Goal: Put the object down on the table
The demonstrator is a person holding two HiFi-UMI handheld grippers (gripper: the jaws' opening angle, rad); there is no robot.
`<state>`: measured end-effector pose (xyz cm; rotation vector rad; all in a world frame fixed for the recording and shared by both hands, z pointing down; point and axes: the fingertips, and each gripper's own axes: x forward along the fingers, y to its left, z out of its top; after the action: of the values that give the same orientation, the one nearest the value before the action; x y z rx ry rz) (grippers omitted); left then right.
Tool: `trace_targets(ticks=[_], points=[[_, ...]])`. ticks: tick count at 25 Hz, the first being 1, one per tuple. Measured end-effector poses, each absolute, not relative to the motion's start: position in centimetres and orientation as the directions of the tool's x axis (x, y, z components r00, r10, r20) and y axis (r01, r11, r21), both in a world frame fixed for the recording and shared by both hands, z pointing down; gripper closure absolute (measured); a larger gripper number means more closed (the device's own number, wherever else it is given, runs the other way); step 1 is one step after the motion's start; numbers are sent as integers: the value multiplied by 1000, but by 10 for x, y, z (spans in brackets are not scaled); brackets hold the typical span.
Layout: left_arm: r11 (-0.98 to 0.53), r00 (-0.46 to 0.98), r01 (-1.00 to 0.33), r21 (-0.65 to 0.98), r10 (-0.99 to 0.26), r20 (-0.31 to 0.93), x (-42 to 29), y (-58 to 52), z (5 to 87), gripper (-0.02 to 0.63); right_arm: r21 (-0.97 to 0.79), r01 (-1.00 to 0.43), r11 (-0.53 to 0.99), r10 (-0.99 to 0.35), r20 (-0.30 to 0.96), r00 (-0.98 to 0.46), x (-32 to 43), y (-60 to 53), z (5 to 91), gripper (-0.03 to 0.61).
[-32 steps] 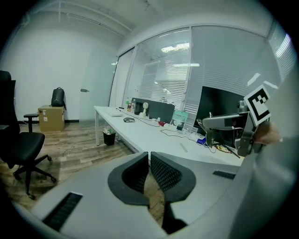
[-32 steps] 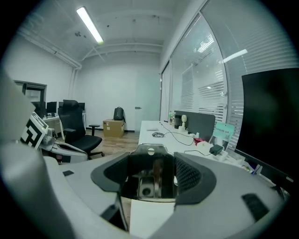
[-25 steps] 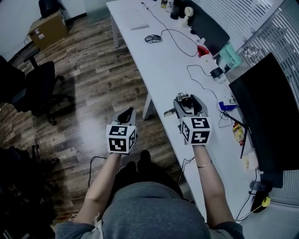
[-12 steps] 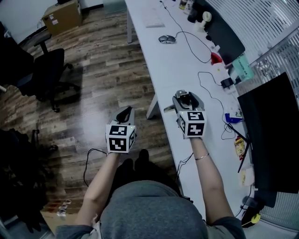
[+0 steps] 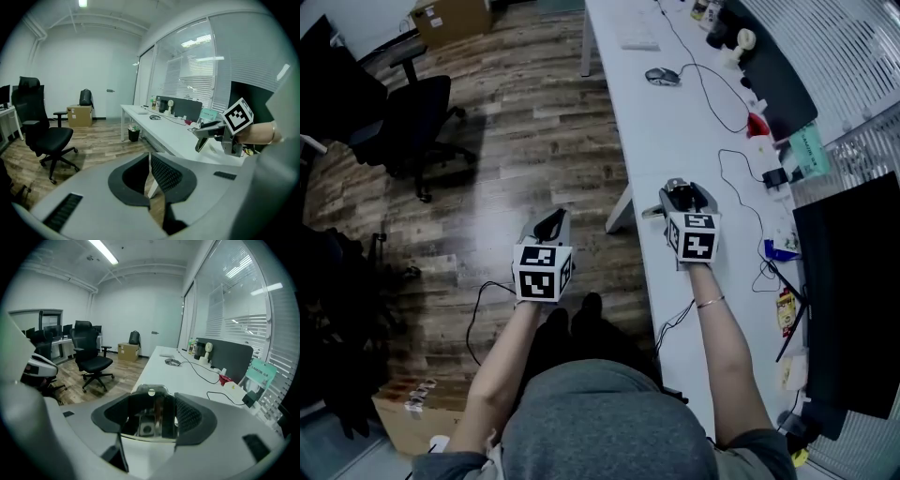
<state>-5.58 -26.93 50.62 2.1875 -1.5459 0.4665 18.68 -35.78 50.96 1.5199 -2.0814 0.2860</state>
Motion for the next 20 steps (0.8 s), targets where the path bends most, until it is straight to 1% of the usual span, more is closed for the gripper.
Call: trace_targets(ticks=[11,20], points=[[-239,275,-961,136,-809,520,-70,-268,513,583,127,-931,341,-795,568,-214,180,-376,537,287],[-237,268,-963,127,-811,521,-76,-271,511,583,116,-934,339,-775,598,-207,176,-388,557,287]])
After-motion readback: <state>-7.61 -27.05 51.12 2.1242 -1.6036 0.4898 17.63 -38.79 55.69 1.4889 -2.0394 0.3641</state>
